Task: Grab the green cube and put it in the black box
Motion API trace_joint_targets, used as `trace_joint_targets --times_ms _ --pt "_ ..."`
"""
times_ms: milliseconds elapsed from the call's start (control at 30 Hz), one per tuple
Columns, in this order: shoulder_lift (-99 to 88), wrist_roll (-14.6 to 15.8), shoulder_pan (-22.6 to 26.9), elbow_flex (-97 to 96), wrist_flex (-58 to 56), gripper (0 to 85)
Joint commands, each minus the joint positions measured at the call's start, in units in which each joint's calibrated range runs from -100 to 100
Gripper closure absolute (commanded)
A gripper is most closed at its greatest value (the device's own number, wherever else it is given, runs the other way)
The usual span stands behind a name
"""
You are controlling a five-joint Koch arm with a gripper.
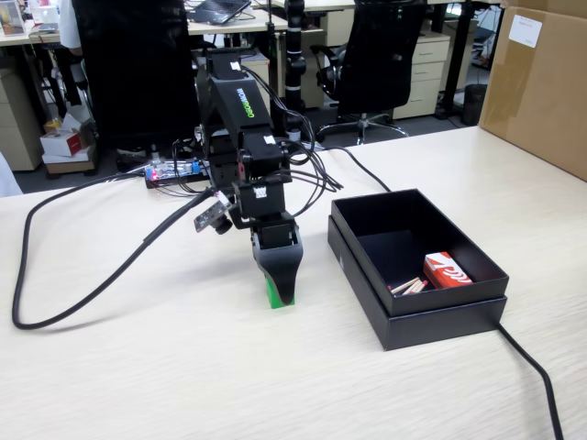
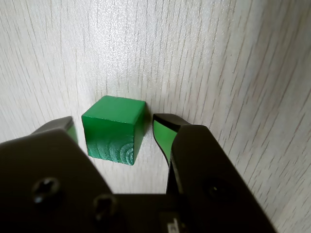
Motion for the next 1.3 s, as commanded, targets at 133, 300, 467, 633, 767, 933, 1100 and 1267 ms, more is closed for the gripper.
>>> trace_joint_targets --times_ms 133,300,467,633,767,933,1100,1267 --pt "0.79 0.05 -0.10 4.36 -0.65 77.8" --pt "-0.59 0.00 -0.10 3.36 -0.65 84.7" --pt "-11.49 0.10 -0.15 2.73 -2.47 84.7" --pt "-29.62 1.27 2.00 2.91 -4.37 84.8" --pt "-39.37 2.83 7.72 5.45 -6.18 84.8" --pt "-36.16 5.32 14.85 16.69 -9.47 84.6" --pt "-19.87 6.84 17.68 23.85 -9.47 84.6" --pt "-4.38 6.79 18.12 24.76 -9.47 84.6"
